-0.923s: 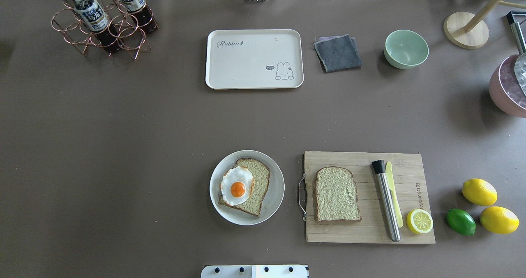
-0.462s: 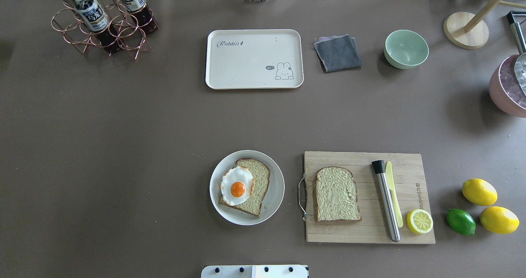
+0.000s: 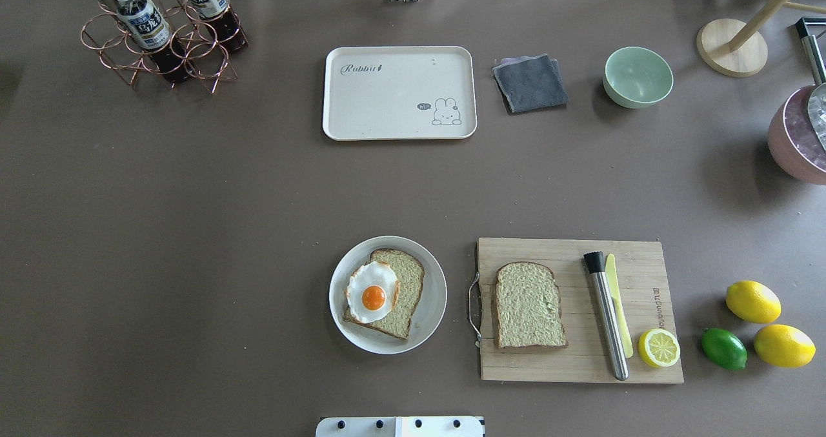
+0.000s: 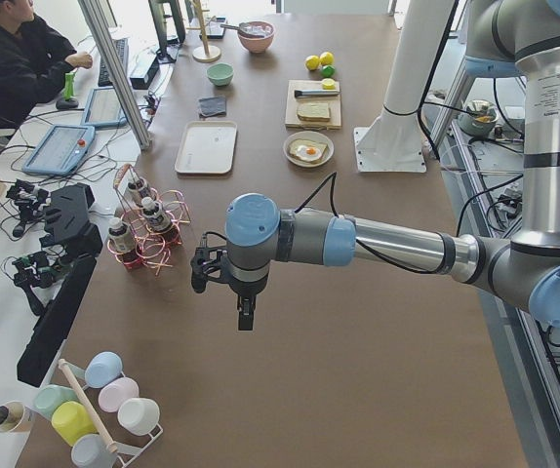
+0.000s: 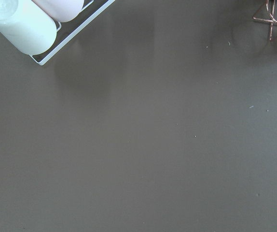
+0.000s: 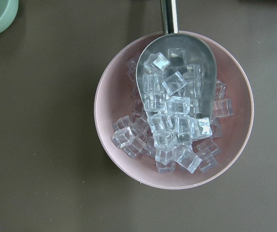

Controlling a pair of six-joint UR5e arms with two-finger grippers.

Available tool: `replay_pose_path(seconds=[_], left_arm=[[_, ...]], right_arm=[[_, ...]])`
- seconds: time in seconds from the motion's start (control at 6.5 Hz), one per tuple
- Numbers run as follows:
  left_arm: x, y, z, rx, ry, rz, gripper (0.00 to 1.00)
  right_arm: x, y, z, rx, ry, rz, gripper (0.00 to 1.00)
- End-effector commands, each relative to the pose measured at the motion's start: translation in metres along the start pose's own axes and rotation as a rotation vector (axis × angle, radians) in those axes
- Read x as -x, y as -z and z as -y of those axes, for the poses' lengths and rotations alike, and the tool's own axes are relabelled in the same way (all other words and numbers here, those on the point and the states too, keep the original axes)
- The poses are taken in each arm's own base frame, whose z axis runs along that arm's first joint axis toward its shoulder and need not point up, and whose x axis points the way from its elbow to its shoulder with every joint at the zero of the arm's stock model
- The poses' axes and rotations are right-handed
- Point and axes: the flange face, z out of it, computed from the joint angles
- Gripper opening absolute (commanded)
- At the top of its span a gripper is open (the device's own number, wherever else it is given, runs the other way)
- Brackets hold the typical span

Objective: Make sandwich and place on tray

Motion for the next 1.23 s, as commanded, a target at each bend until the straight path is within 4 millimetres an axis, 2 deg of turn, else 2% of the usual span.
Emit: replay_pose_path(seconds=[0.0,0.46,1.08], left_arm=[[0.005,-0.002,-0.010,0.003,0.001,-0.001,0.98],[-0.007,0.008,0.002,-0.027,-0.029,-0.004,0.98],[-0.010,0.008,0.004,-0.042,-0.050,-0.007,0.98]], right_arm=[[-0.001,0.000,-0.002,-0.001,-0.003,0.000,0.99],[-0.003,-0.002,-0.006,0.004,-0.006,-0.001,0.99],[-0.007,-0.007,-0.014,-0.031,0.032,-0.003,1.00]])
